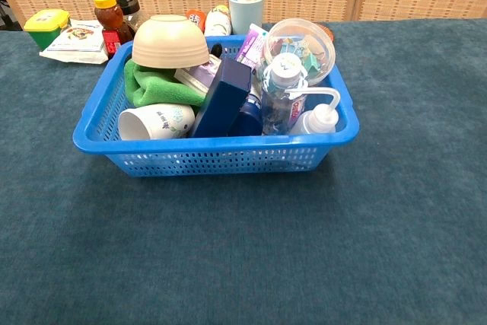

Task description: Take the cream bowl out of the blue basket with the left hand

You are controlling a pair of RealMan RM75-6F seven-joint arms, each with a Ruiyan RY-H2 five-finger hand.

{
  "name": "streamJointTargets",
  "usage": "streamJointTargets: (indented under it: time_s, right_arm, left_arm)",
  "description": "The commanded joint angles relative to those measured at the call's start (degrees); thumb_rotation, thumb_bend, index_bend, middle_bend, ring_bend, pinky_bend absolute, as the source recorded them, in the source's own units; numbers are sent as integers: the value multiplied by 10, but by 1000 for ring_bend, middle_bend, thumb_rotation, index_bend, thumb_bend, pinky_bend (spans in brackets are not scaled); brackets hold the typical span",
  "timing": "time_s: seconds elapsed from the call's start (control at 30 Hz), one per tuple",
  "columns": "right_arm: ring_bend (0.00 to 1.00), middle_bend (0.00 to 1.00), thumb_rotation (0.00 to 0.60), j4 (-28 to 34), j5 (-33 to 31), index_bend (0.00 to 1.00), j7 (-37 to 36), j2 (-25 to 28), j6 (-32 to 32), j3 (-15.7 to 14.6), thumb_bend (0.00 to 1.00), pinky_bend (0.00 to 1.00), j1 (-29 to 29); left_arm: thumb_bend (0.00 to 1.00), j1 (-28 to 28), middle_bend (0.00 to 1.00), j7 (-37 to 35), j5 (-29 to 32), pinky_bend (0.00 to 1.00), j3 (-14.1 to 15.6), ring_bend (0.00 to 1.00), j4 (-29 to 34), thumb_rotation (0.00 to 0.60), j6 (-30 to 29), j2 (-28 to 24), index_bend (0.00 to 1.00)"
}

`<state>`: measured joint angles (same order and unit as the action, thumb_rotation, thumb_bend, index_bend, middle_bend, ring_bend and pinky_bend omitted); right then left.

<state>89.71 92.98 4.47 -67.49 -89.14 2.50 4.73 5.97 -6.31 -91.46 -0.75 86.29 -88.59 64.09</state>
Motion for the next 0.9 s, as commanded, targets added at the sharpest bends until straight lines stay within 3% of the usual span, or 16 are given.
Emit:
streamJointTargets:
  time_s: [0.03, 0.3, 0.47, 0.63, 0.9]
  right_arm:
    - [0, 0, 600, 0, -1, 0, 1, 0, 4, -1, 0, 0, 1]
    - [0, 0, 600, 13, -3, 0, 5, 4, 7, -1, 0, 0, 1]
    - [0, 0, 600, 10, -20, 0, 5, 3, 20, 4, 0, 0, 5]
    - [0, 0, 600, 1, -40, 0, -1, 2, 36, 12, 0, 0, 12]
    - [0, 0, 600, -10, -65, 0, -5, -1, 51, 20, 0, 0, 16]
  left_arm:
    - [1, 0, 0, 2, 0, 0, 0, 0, 0, 600, 0, 1, 0]
    - [1, 19, 0, -5, -3, 0, -6, 0, 13, 600, 22, -4, 0]
    - [1, 72, 0, -38, -19, 0, -37, 0, 67, 600, 57, -66, 0]
    - [1, 135, 0, -33, 12, 0, -76, 0, 132, 600, 134, -125, 0]
    - [1, 240, 0, 41, 72, 0, -113, 0, 166, 600, 275, -116, 0]
